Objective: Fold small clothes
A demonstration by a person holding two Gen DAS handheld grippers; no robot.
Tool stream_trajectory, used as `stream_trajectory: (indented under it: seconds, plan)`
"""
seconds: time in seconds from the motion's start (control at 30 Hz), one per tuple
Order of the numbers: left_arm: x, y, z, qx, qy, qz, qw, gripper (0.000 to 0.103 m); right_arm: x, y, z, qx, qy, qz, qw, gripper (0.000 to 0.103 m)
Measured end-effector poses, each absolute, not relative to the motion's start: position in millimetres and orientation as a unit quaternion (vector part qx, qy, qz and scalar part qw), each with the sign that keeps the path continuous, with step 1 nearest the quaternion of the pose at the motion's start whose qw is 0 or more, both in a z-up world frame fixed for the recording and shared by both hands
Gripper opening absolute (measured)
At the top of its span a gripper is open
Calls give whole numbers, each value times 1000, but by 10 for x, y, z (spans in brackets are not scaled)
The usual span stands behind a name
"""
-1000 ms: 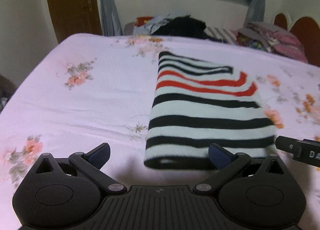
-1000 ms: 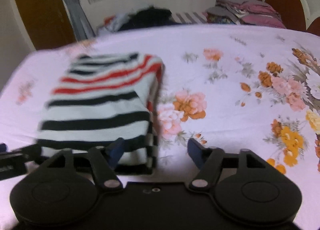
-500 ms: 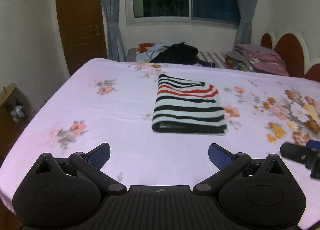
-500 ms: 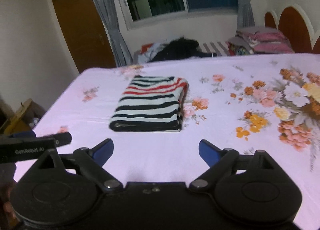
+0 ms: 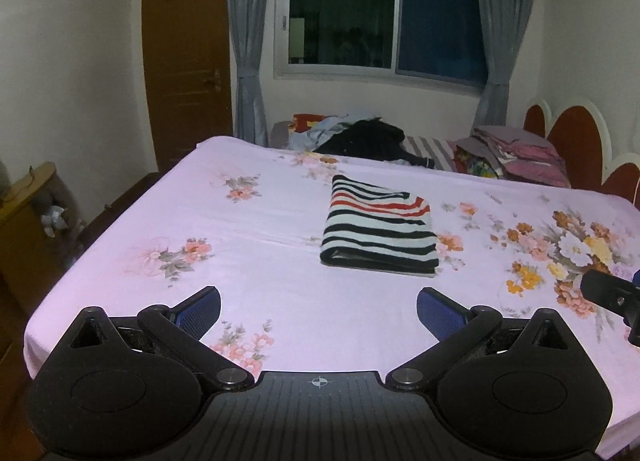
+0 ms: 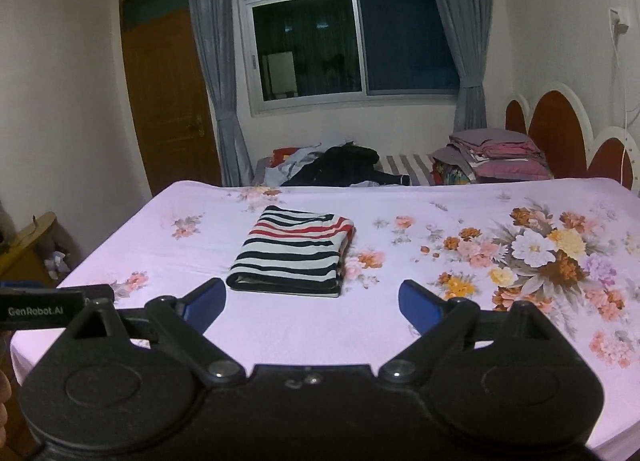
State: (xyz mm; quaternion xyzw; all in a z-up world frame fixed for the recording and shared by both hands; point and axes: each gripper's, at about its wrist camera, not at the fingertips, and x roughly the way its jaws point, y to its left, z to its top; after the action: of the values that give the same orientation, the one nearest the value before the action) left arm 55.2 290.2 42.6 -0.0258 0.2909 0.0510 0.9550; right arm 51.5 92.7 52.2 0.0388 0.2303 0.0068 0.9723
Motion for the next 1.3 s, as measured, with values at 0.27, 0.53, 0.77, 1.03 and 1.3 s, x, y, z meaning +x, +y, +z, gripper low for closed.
stream_trajectory:
  seconds: [0.27,0.53,0.77,1.03,1.3]
  plan:
    - [450,2880,464,-21,286,51,957,103,420,943,500,38,229,3,973,94]
    - [459,2806,515,-16,279,49,959,103,375,912,516,41,224,1,974,94]
    - [456,2789,523,-13,279,53,959,103,335,882,536,45,223,-2,974,94]
    - [474,2743,521,-9,280,54,959,103,344,878,530,45,224,1,973,94]
    - [486,2683,515,-8,283,51,958,103,364,883,513,46,222,-1,974,94]
